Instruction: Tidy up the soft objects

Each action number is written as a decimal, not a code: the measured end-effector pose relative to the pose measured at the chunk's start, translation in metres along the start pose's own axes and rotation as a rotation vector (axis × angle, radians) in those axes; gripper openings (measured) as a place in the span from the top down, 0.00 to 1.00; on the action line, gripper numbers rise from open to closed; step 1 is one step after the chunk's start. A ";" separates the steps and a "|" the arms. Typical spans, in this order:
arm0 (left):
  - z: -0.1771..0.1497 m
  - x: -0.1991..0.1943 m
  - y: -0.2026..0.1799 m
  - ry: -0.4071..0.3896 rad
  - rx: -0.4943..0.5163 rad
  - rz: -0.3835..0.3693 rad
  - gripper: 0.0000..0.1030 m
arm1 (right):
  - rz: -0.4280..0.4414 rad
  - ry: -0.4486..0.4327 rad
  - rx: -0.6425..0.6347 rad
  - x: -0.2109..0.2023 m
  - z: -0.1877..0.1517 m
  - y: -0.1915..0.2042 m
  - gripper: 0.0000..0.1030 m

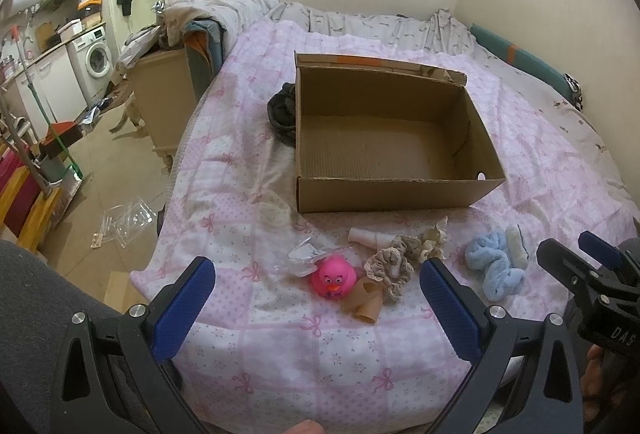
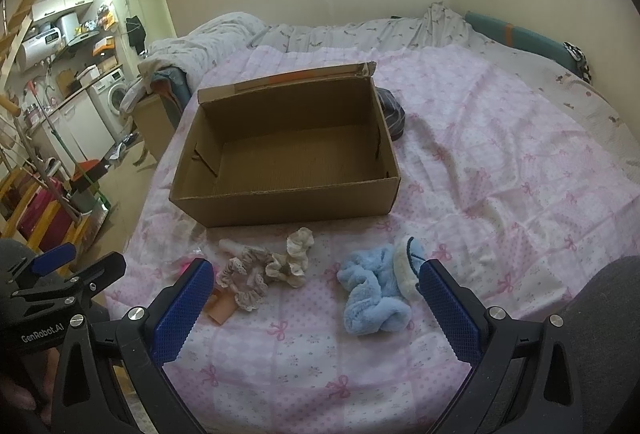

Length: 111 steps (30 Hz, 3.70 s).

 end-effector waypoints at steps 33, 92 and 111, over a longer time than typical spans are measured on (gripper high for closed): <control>0.065 0.022 0.027 0.173 -0.035 0.003 0.01 | 0.141 0.226 0.118 0.022 0.067 -0.038 0.00; 0.039 0.139 0.058 0.453 -0.255 -0.130 0.97 | 0.317 0.439 0.018 0.094 0.022 -0.016 0.67; 0.083 0.036 0.046 0.170 -0.199 -0.163 0.97 | 0.404 0.287 0.036 0.043 0.056 -0.004 0.67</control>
Point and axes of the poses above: each gripper's, at about its wrist camera, not at the fingertips, and x roughly the way its jaws point, y to its left, z to its top, the point moved 8 cm from there along x, roughly the way its jaws point, and after that the axes turned 6 degrees about y, right-handed, at the moved point
